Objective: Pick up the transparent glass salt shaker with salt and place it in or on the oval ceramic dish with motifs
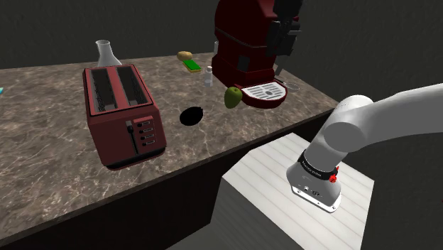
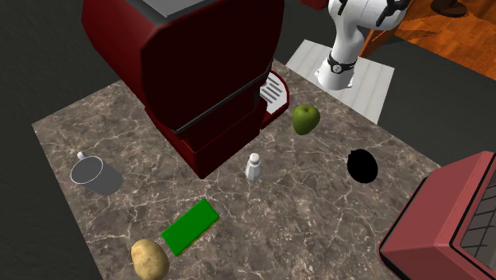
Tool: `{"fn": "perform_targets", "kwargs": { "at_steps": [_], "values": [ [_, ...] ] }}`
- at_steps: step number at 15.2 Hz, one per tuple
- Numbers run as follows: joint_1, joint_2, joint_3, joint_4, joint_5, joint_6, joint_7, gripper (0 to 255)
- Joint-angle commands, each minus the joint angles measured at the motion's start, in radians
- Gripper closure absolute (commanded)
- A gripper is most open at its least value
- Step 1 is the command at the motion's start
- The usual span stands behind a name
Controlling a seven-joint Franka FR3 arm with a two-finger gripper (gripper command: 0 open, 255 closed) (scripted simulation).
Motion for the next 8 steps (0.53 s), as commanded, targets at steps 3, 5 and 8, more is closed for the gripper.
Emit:
{"fn": "perform_targets", "kwargs": {
  "at_steps": [3,5,8],
  "values": [
    [-0.008,0.072,-0.006,0.016,-0.006,0.050,-0.002,0],
    [-0.014,0.146,-0.012,0.038,-0.012,0.097,-0.003,0],
    [-0.025,0.260,-0.020,0.080,-0.019,0.160,-0.005,0]
  ]
}}
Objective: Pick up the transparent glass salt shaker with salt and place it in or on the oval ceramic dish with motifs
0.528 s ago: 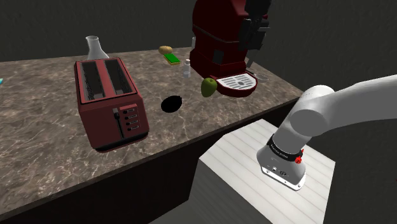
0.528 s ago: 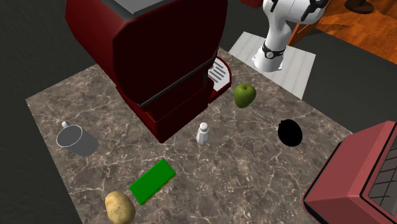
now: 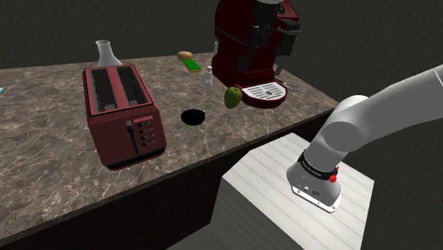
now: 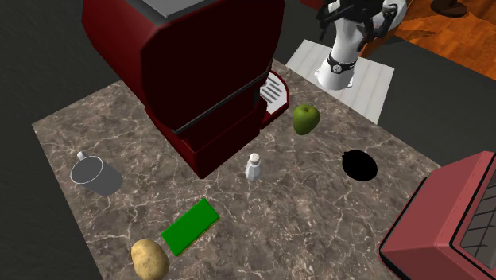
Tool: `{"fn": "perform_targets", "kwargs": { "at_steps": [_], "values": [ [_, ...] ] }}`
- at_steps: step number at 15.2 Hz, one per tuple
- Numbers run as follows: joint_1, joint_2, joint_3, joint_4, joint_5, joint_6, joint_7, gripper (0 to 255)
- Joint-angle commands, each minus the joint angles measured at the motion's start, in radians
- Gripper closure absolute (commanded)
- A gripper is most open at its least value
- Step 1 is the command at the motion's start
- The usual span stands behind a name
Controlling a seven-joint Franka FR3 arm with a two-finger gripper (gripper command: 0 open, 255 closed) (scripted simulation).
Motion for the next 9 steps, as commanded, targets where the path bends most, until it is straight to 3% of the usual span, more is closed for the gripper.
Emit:
{"fn": "perform_targets", "kwargs": {
  "at_steps": [1,9],
  "values": [
    [-0.006,0.084,-0.004,0.035,-0.005,0.044,0.000,0],
    [-0.028,0.398,-0.022,0.216,-0.019,0.154,-0.005,0]
  ]
}}
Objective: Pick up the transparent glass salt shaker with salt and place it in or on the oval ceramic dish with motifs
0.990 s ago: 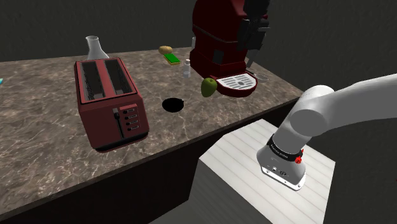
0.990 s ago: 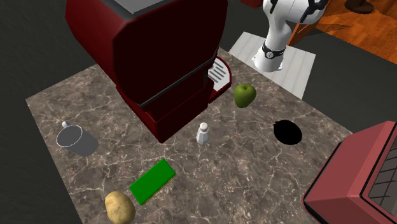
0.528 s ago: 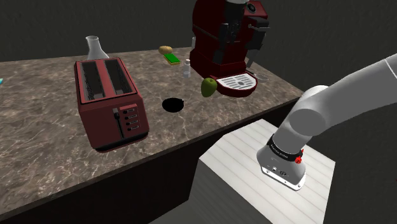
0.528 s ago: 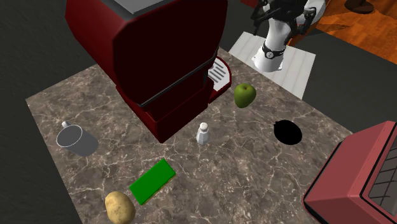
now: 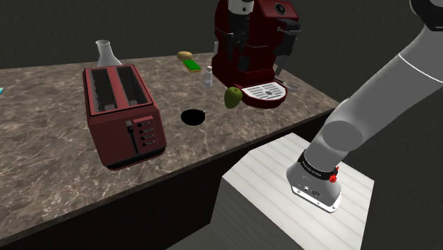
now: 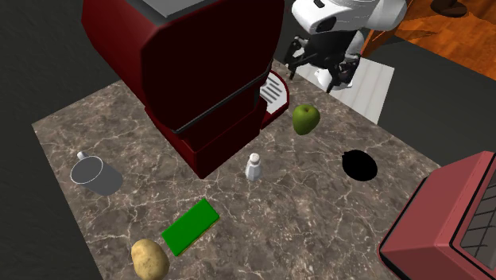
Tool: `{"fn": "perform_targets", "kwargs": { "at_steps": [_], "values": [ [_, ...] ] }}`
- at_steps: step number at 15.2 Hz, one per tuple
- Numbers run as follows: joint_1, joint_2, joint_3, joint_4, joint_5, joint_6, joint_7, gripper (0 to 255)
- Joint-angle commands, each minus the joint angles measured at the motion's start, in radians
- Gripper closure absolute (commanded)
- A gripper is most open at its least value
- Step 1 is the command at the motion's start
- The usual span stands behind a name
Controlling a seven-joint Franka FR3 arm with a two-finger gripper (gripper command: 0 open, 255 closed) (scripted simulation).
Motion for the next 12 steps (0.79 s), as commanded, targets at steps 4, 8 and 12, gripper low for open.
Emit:
{"fn": "perform_targets", "kwargs": {
  "at_steps": [4,8,12],
  "values": [
    [-0.009,0.198,-0.009,0.149,-0.004,0.034,-0.002,0],
    [-0.016,0.361,-0.016,0.294,-0.005,0.041,-0.008,0],
    [-0.024,0.530,-0.023,0.467,-0.002,0.025,-0.015,0]
  ]
}}
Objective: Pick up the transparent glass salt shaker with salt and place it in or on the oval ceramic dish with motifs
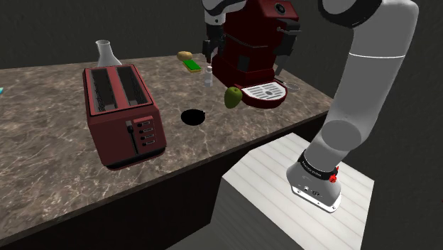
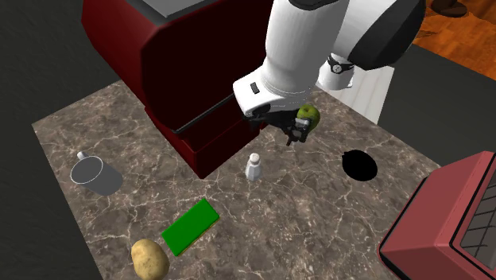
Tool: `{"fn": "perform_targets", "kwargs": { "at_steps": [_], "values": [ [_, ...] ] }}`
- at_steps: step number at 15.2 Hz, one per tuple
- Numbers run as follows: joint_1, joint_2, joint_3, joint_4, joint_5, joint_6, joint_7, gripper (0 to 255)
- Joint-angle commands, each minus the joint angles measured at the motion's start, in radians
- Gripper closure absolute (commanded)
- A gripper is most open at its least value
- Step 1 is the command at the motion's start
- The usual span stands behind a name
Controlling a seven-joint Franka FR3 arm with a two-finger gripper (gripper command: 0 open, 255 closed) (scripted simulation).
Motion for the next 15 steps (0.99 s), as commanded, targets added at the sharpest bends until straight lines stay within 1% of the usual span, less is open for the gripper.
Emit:
{"fn": "perform_targets", "kwargs": {
  "at_steps": [1,4,11,15],
  "values": [
    [-0.003,0.086,-0.003,0.091,0.001,-0.011,-0.004,0],
    [-0.009,0.221,-0.007,0.251,0.005,-0.044,-0.010,0],
    [-0.013,0.235,-0.008,0.179,0.003,0.043,-0.008,0],
    [-0.013,0.237,-0.008,0.174,0.003,0.050,-0.008,0]
  ]
}}
